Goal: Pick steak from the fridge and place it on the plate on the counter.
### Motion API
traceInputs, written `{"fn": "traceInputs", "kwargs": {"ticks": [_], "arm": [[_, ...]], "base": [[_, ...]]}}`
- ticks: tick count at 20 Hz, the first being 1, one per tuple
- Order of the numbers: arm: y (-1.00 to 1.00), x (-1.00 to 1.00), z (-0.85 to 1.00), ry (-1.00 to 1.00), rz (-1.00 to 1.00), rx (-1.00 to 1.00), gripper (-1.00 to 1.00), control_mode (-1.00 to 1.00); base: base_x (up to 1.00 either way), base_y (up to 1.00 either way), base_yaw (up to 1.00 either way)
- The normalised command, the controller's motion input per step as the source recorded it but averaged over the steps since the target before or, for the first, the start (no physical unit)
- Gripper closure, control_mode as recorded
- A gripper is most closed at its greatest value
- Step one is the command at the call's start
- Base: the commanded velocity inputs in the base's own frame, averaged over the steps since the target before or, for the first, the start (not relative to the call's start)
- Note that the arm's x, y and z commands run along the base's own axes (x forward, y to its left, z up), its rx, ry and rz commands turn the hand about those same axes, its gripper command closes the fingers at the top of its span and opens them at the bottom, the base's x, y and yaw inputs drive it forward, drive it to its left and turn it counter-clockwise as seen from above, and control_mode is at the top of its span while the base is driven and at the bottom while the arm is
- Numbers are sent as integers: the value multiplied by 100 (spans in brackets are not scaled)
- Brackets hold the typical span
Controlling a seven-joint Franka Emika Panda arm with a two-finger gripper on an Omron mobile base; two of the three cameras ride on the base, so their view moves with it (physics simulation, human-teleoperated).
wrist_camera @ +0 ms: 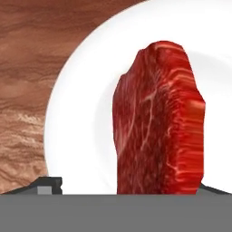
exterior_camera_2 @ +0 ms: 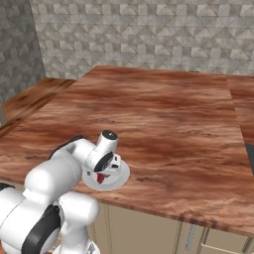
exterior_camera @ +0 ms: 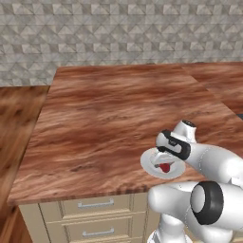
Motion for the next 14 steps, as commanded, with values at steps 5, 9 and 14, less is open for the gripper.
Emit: {"fn": "traceInputs", "kwargs": {"ticks": [5,9,14], "arm": [[-3,0,3,-10,0,-3,-100,-100],[0,-3,18,-18,0,-12,-100,-100],[0,-12,14,-17,0,-16,-100,-100]], "base": [[0,0,0],[0,0,0],[0,0,0]]}}
